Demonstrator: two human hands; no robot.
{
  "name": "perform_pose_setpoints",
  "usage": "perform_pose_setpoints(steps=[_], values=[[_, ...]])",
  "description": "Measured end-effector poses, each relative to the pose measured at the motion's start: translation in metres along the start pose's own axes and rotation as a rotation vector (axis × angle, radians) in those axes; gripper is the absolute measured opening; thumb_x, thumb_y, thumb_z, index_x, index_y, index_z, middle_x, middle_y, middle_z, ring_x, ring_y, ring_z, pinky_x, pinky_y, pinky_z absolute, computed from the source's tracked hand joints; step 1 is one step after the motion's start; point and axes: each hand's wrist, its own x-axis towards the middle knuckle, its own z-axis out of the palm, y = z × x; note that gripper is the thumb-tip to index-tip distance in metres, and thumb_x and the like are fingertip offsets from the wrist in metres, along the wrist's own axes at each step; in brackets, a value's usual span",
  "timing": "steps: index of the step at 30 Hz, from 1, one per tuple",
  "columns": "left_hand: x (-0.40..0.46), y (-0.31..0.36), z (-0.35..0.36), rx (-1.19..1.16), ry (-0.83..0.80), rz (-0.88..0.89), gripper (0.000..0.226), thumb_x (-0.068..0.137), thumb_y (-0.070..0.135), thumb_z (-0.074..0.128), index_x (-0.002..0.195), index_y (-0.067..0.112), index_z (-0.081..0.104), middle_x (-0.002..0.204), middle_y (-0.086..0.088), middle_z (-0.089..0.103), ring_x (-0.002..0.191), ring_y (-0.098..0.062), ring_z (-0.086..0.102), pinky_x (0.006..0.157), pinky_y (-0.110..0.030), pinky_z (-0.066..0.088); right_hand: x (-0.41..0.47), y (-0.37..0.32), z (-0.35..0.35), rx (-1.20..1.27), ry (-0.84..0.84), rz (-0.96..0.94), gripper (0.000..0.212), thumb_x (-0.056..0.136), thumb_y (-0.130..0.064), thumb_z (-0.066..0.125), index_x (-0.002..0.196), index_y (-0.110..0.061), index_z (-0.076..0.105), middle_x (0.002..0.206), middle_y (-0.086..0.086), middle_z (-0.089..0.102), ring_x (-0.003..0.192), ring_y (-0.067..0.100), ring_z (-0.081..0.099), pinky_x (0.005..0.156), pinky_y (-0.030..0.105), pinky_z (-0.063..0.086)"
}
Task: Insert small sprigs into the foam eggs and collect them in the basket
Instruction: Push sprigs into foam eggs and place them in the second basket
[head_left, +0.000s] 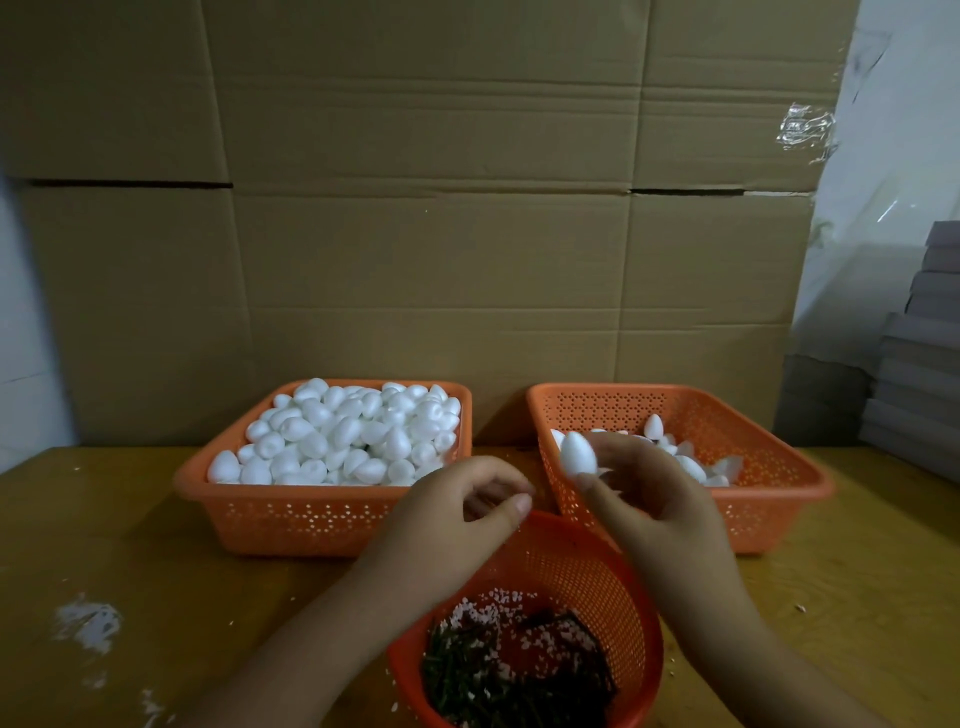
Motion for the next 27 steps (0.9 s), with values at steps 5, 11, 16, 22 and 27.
perform_pose_setpoints(steps=[5,11,16,22,27], values=[[0.000,-0.002,-0.016,0.557,0.265,0.143,0.010,0.091,0.035,0.056,0.098,0.039,0.063,0.092,0.022,0.061,0.088,0.003,0.055,0.070,-0.021,0.046,0.019,0.018,-0.031,-0.306,0.179,-0.010,0.021,0.075,-0.050,0.065,0.095,-0.042,0.064,0.098,-0.017,0.066,0.088,0.002,0.061,0.073,0.029,0.050],[0.009,-0.022,-0.038,0.703,0.338,0.025,0.017,0.093,0.037,0.057,0.105,0.030,0.066,0.105,0.012,0.065,0.098,-0.012,0.060,0.080,-0.031,0.045,0.027,0.046,-0.054,-0.757,0.160,0.049,0.035,0.090,-0.023,0.065,0.124,-0.026,0.063,0.122,0.002,0.065,0.111,0.024,0.058,0.093,0.055,0.047],[0.010,-0.036,-0.045,0.821,0.140,-0.207,0.043,0.098,0.054,0.030,0.099,0.030,0.065,0.106,0.010,0.064,0.090,-0.010,0.060,0.073,-0.031,0.046,0.020,0.037,-0.037,-0.698,0.078,-0.113,0.027,0.089,-0.015,0.064,0.114,-0.026,0.068,0.118,-0.008,0.063,0.110,0.012,0.054,0.097,0.044,0.046],[0.009,-0.034,-0.045,0.946,0.072,-0.207,0.051,0.100,0.053,0.019,0.086,0.027,0.062,0.085,0.006,0.067,0.083,-0.009,0.060,0.072,-0.032,0.048,-0.002,0.005,-0.005,-0.596,-0.477,-0.265,0.025,0.090,-0.041,0.051,0.109,-0.037,0.067,0.106,-0.025,0.061,0.103,-0.005,0.055,0.089,0.013,0.044],[0.009,-0.033,-0.046,0.928,0.045,-0.222,0.050,0.101,0.053,0.020,0.089,0.027,0.062,0.085,0.006,0.067,0.080,-0.009,0.062,0.073,-0.033,0.050,-0.017,0.016,0.015,-0.813,-0.880,-0.238,0.046,0.088,-0.052,0.055,0.134,-0.049,0.047,0.138,-0.027,0.044,0.131,-0.004,0.034,0.114,0.023,0.022]])
